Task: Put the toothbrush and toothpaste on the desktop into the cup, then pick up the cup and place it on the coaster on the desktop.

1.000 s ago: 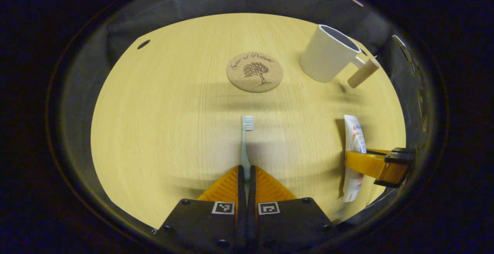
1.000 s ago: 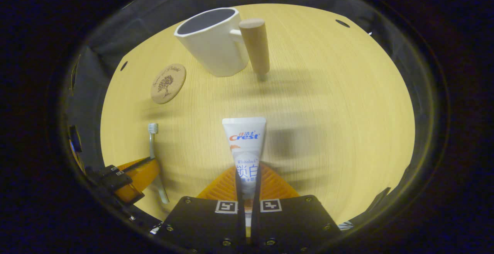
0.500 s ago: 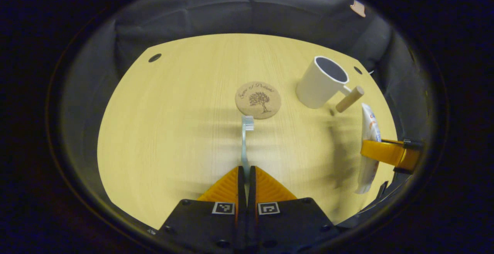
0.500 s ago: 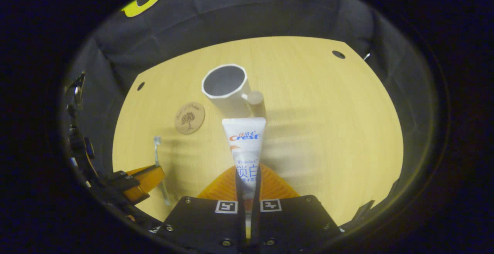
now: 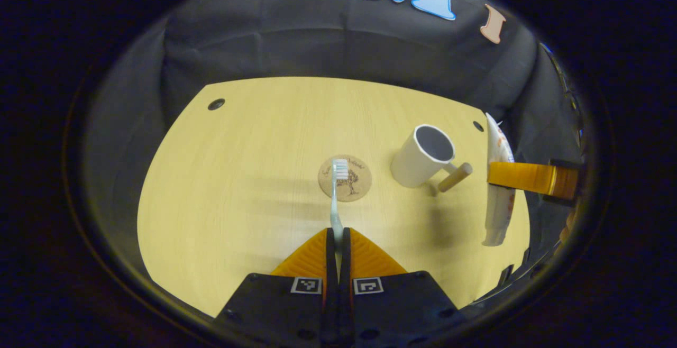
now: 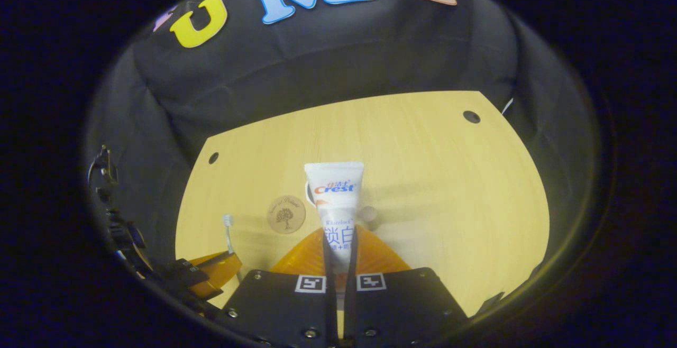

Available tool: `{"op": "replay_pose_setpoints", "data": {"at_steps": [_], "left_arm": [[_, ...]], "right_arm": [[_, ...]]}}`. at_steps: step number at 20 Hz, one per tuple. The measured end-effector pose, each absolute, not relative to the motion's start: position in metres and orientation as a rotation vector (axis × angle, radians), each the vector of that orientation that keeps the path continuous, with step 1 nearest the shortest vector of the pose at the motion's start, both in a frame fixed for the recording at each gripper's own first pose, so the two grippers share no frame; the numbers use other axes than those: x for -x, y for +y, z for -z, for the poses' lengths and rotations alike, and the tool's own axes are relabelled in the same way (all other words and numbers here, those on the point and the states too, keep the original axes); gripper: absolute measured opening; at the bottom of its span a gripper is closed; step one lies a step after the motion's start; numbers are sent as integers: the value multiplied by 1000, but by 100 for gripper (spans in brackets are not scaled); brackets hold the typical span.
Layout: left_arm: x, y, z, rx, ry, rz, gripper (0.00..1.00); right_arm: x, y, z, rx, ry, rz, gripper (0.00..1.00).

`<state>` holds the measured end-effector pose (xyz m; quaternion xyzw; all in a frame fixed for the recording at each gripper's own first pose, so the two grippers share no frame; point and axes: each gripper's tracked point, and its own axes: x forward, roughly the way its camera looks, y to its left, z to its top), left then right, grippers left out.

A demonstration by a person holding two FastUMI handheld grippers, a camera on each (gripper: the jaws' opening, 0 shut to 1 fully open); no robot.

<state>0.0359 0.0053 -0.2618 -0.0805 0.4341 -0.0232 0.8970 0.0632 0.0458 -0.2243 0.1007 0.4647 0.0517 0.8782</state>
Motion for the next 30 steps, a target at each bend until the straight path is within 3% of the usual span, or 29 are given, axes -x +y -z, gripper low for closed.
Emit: {"op": "replay_pose_setpoints", "data": {"at_steps": [7,17,29,30], "left_arm": [[-47,4,227,176,853,62,8],[-48,20,232,178,884,27,8],[-47,25,235,190,909,-4,8],[-48,25,233,189,908,-6,7]], "right_arm": [[-122,57,205,-214,870,-136,6],[-195,69,221,-242,783,-120,7],[-201,69,262,-217,668,-118,7],[-200,70,264,-216,659,-118,13]]}}
